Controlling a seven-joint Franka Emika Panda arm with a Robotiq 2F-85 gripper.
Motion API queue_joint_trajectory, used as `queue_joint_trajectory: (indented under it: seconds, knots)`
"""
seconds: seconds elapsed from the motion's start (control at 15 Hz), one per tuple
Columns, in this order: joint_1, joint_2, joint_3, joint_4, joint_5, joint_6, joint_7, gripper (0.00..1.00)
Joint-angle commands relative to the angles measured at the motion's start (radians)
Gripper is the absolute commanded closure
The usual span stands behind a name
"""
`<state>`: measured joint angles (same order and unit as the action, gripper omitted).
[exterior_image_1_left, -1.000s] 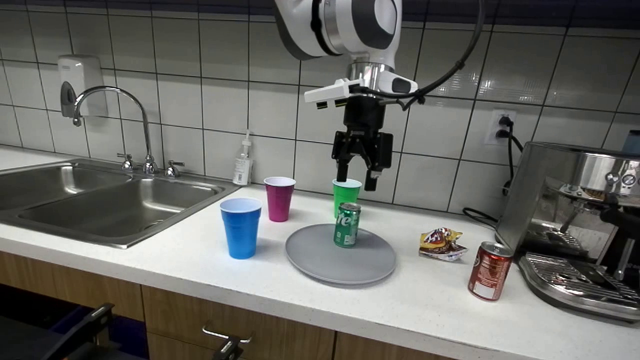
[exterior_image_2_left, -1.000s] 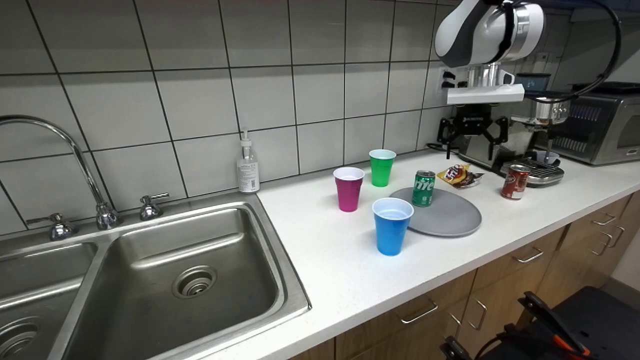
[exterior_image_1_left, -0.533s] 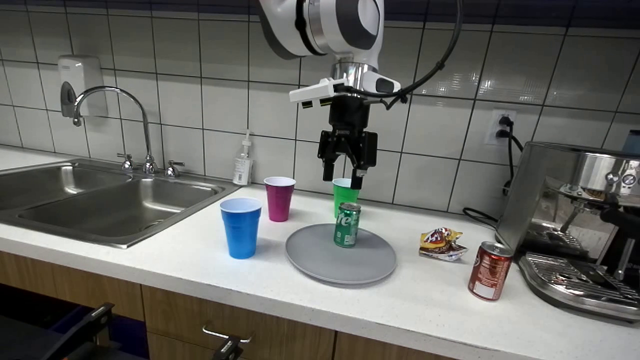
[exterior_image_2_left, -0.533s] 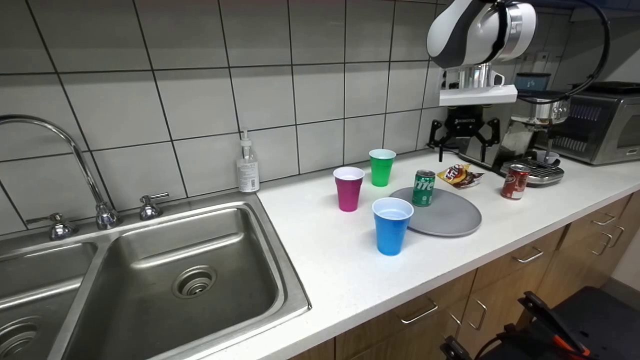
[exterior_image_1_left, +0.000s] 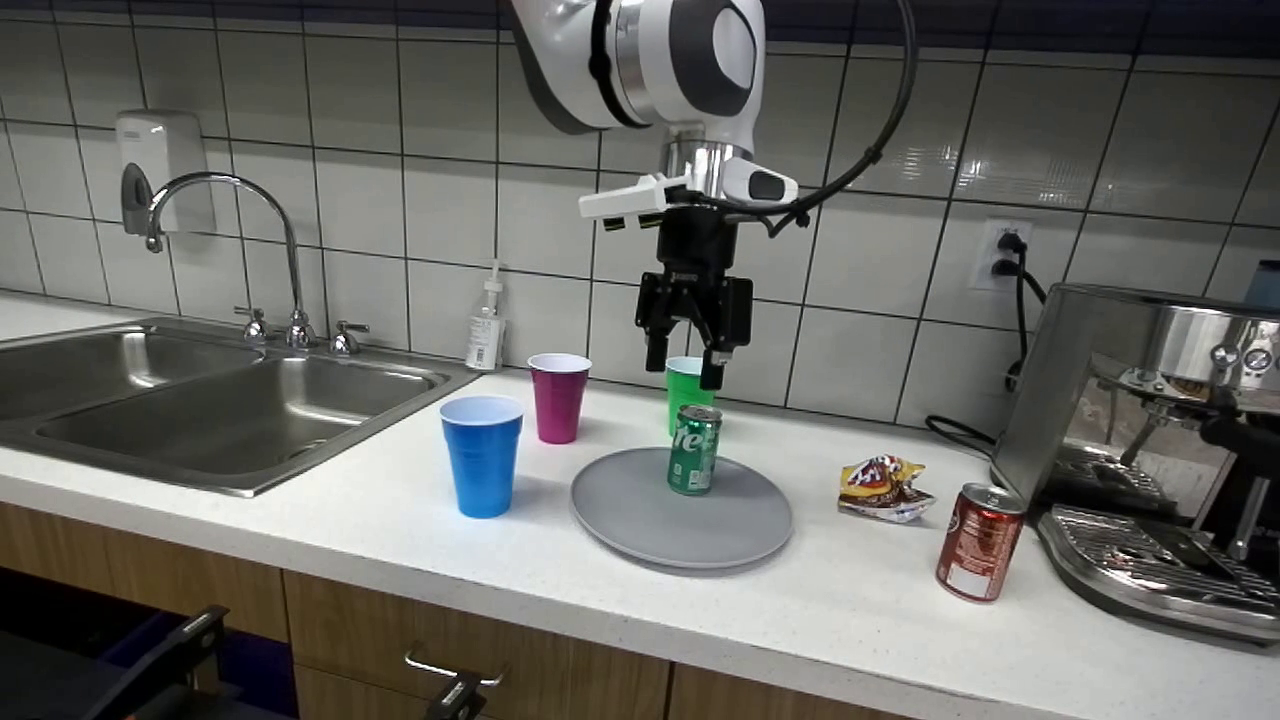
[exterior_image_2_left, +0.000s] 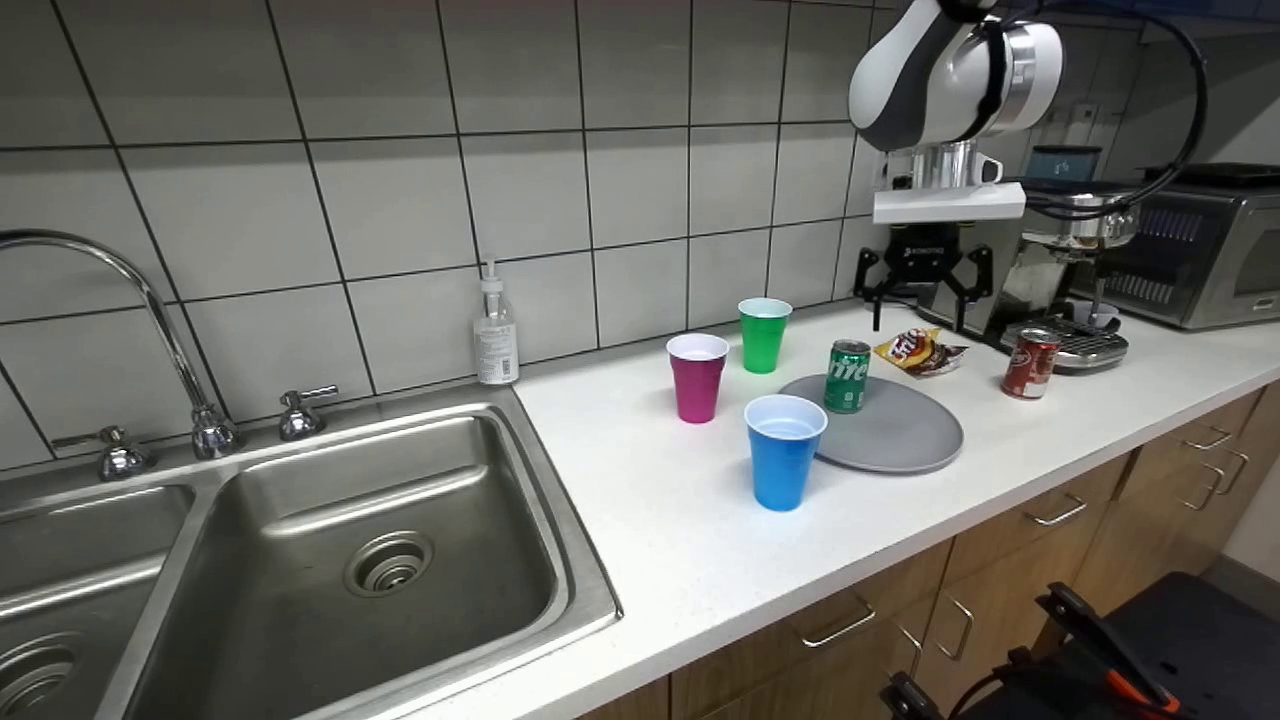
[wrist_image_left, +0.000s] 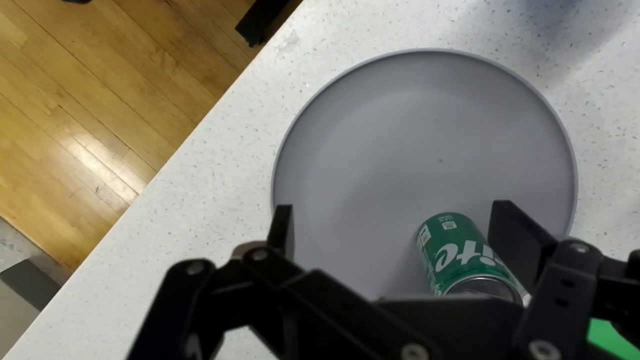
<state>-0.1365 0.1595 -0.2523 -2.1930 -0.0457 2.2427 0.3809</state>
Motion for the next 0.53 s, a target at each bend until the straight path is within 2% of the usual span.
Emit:
queue_joint_trajectory:
  seconds: [0.0, 0.47]
  knots:
    - [-0.004, 0.033, 0.021, 0.003, 0.014, 0.064, 0.025, 0.00]
    - [0.007, 0.122, 0.026, 0.023, 0.023, 0.180, 0.035, 0.00]
